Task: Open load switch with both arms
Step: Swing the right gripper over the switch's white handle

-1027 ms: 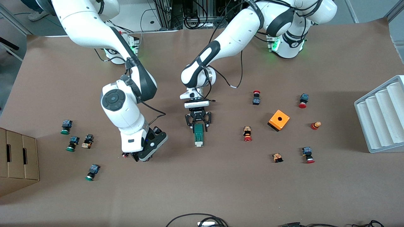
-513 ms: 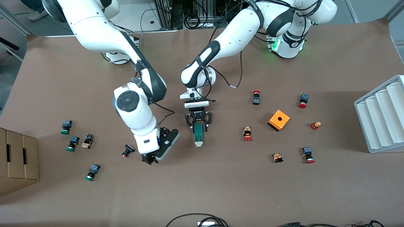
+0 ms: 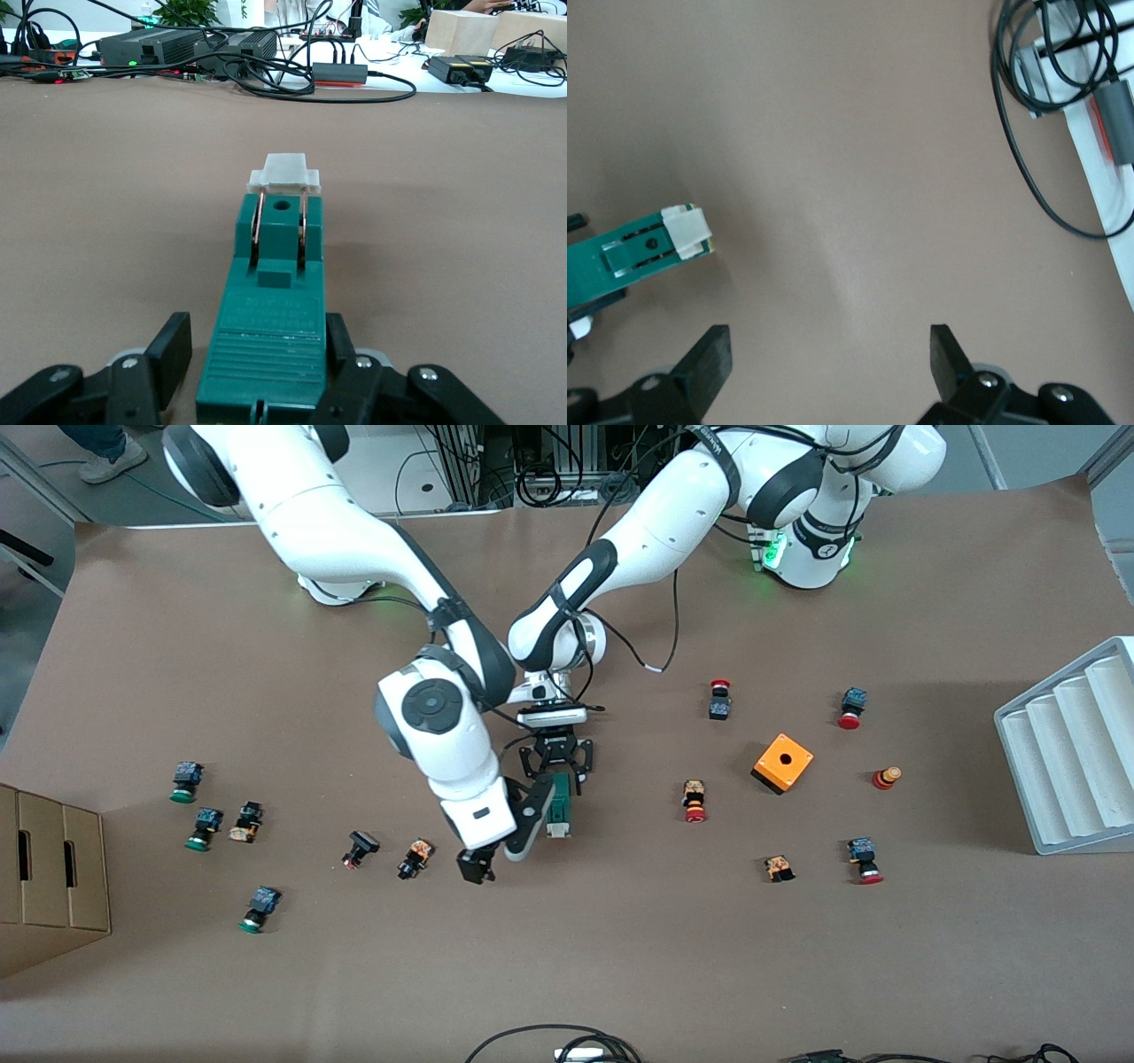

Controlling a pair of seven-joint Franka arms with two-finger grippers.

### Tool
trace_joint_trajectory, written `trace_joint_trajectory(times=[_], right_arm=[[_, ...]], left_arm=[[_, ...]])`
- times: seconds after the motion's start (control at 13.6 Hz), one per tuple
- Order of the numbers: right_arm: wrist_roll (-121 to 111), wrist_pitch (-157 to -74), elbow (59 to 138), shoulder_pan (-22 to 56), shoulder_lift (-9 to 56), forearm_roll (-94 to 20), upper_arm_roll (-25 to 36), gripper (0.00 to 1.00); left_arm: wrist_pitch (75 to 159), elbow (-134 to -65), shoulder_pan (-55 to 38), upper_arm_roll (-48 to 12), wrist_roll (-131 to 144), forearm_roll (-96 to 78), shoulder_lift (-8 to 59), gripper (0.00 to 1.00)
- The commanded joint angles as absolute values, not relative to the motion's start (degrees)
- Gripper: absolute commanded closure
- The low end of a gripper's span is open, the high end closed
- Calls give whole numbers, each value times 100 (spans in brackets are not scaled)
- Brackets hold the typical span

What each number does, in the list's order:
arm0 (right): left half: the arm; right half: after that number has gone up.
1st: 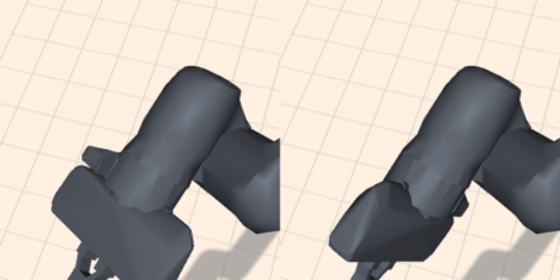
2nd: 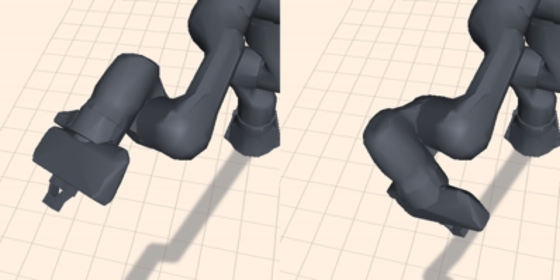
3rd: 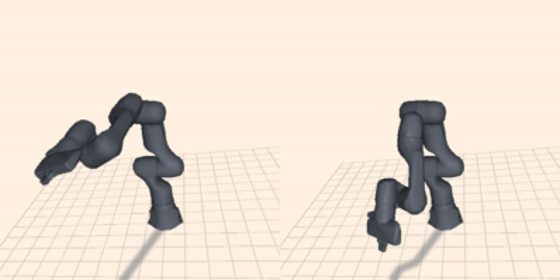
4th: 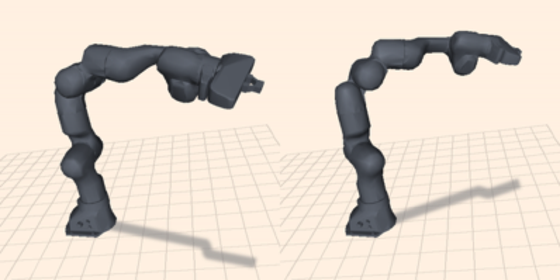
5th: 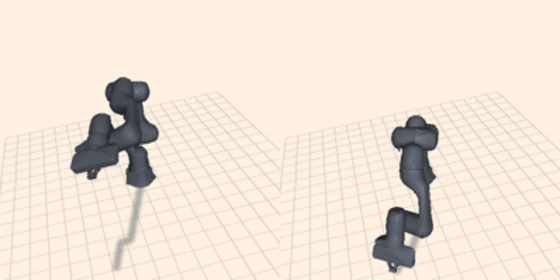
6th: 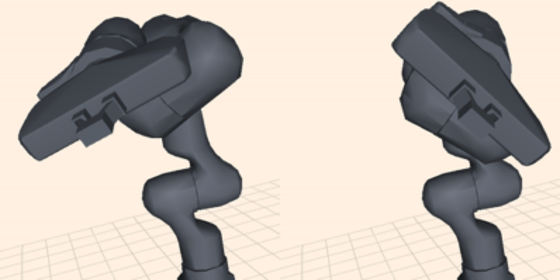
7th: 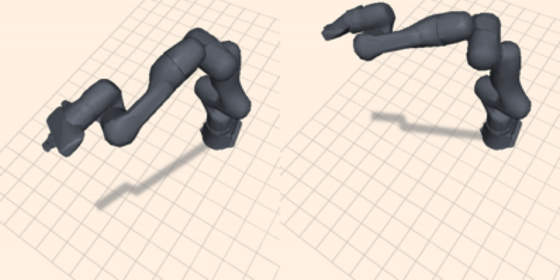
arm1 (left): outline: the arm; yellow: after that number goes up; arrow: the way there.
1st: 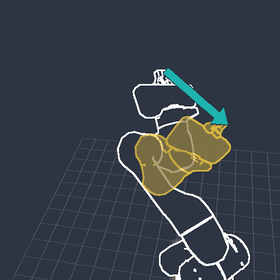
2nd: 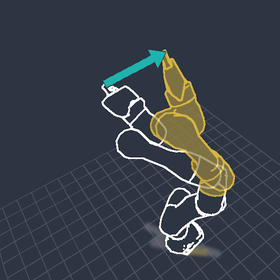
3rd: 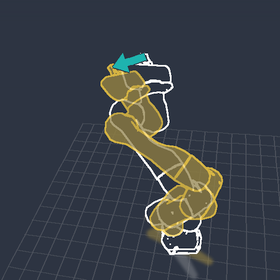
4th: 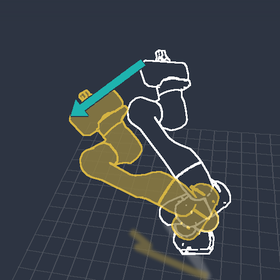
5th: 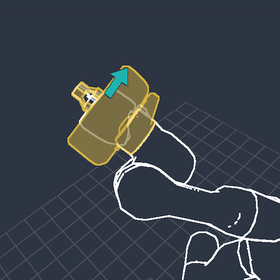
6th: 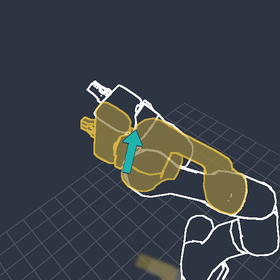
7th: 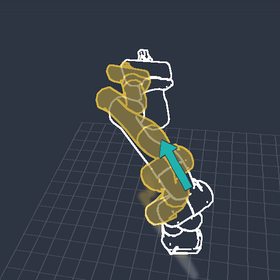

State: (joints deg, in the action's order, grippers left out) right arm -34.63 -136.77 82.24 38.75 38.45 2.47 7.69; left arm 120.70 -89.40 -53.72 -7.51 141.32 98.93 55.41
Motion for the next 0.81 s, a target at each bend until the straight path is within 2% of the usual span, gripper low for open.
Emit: trace_joint_trajectory(times=[0.0,0.59,0.73], right_arm=[[-3638,-13684,7849,4174,4218,369,1133,0],[-3832,-13641,7857,4342,4438,53,1107,1],[-3841,-13632,7857,4403,4430,44,1107,3]], left_arm=[[12146,-8666,-5405,-738,14194,10011,5766,32],[12138,-8543,-5405,-738,14132,10011,5827,35],[12120,-8587,-5440,-738,14142,10037,5853,43]])
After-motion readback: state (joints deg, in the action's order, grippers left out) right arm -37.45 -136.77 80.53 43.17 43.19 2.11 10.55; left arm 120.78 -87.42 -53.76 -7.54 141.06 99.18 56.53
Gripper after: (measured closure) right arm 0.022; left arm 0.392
